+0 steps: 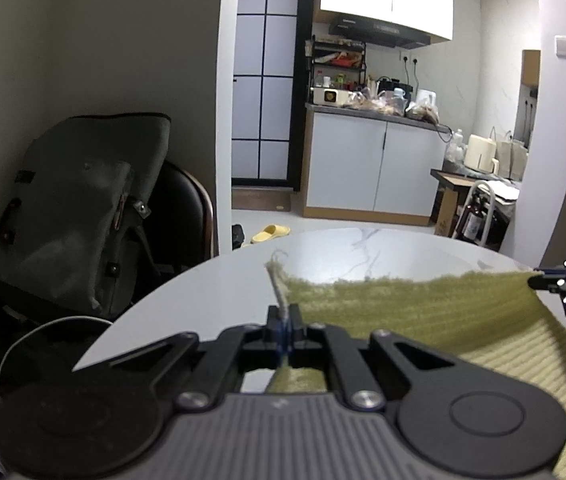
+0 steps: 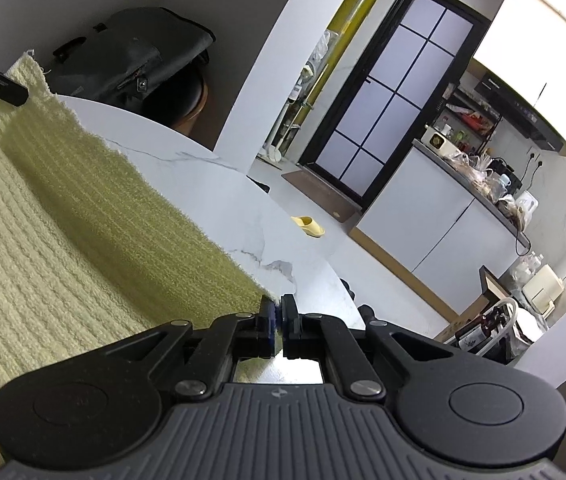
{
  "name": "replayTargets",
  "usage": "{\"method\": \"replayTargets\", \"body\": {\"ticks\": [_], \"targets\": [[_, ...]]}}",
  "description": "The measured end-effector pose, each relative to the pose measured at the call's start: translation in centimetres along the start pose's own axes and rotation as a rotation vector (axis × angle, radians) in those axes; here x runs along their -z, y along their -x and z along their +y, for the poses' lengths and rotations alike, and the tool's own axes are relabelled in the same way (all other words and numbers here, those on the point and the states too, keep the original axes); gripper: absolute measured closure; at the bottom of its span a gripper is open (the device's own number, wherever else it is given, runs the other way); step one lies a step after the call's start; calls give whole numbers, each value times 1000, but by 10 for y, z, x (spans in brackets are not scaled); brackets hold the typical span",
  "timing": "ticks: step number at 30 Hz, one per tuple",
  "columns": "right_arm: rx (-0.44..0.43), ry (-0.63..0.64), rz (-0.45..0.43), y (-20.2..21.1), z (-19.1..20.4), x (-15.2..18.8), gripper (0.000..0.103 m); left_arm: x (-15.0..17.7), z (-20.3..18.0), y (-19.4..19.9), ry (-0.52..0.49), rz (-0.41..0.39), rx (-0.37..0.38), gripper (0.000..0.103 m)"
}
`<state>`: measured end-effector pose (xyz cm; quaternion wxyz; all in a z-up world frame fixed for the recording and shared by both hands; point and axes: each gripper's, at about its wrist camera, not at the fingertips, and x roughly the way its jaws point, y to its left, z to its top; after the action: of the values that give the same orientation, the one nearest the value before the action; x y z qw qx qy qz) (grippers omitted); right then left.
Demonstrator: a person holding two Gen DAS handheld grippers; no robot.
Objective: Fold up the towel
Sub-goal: 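Lower the towel onto the table and open both grippers, then withdraw both open grippers from the towel lying flat on the table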
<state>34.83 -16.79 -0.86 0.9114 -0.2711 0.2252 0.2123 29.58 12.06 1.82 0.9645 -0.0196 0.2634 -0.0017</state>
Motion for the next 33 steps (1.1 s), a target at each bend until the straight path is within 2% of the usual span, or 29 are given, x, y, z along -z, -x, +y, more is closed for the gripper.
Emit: {"method": "replayTargets", "body": {"ticks": [7,9,10,11,13,15,17,20,27,33], "targets": [[2,15,24,-10,6,1,98,1,4,-12,-1,24,-44,91],[21,27,27,-11,8,1,87,3,5,-12,8,28,-49,89],[35,28,27,-11,8,1,73,4,5,-11,3,32,-56,87],[48,29,20,-9,8,1,59,4,4,-10,-8,33,-69,83],[72,29,5,-5,7,2,48,4,2,-7,-33,28,-106,68],[87,31,-4,0,6,1,42,5,3,0,-37,3,-138,40],[94,35,-9,6,6,0,35,5,4,8,-29,-28,-159,33],[103,41,-21,18,7,-3,30,8,5,19,-5,-23,-144,31],[119,35,-41,51,12,-1,26,17,-4,46,-48,-23,-150,20],[124,26,-34,81,22,9,26,26,-8,73,-37,-34,-138,20]]}}
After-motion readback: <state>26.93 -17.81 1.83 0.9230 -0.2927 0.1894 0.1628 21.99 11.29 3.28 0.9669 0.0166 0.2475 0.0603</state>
